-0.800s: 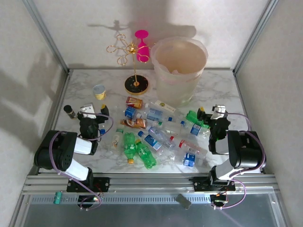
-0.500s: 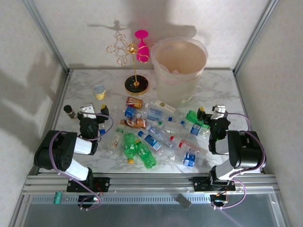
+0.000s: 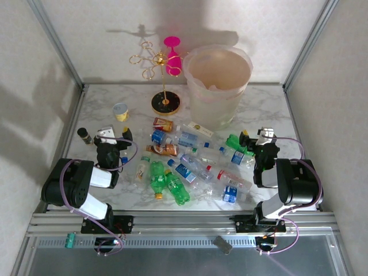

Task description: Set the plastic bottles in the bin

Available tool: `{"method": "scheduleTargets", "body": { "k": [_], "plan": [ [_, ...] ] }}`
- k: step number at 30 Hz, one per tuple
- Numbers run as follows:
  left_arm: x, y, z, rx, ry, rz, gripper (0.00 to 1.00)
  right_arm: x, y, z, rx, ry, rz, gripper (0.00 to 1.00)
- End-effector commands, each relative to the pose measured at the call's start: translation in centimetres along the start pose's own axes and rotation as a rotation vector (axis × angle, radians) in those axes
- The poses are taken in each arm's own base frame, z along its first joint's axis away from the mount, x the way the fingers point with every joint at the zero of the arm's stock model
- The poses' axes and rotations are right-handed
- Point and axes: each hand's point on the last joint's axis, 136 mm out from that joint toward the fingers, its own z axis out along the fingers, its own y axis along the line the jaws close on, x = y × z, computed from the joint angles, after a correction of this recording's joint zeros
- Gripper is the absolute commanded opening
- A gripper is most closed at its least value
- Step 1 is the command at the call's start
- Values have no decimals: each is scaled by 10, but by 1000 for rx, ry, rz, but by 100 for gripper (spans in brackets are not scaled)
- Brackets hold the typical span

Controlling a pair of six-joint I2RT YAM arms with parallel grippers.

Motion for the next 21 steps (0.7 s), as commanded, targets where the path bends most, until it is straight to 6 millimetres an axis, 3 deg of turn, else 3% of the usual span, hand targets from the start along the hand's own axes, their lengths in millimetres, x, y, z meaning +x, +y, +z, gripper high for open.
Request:
{"method": "scheduleTargets", "body": {
  "k": [1,5,7,10,14,16,21],
  "plan": [
    [-1,-1,2,9,0,-7,99,-4,1,4,3,-9,-19,99],
    [-6,-5,-1,7,-19,13,99,-6,2,5,-3,-5,-21,99],
    [-11,-17,-3,51,8,50,99,-25,2,13,8,6,-20,99],
    [-39,-34,-8,78,-24,93,100,-59,3,0,14,-50,-14,99],
    [-103,-79,-37,188,-191,93,99,-117,27,-31,-22,-171,-30,99],
    [-122,-106,-55,272,-218,111,99,-141,40,-53,-58,-233,-12,99],
    [-170,-147,-131,509,-318,67,99,-194,57,-123,-172,-369,71,99]
  ]
}}
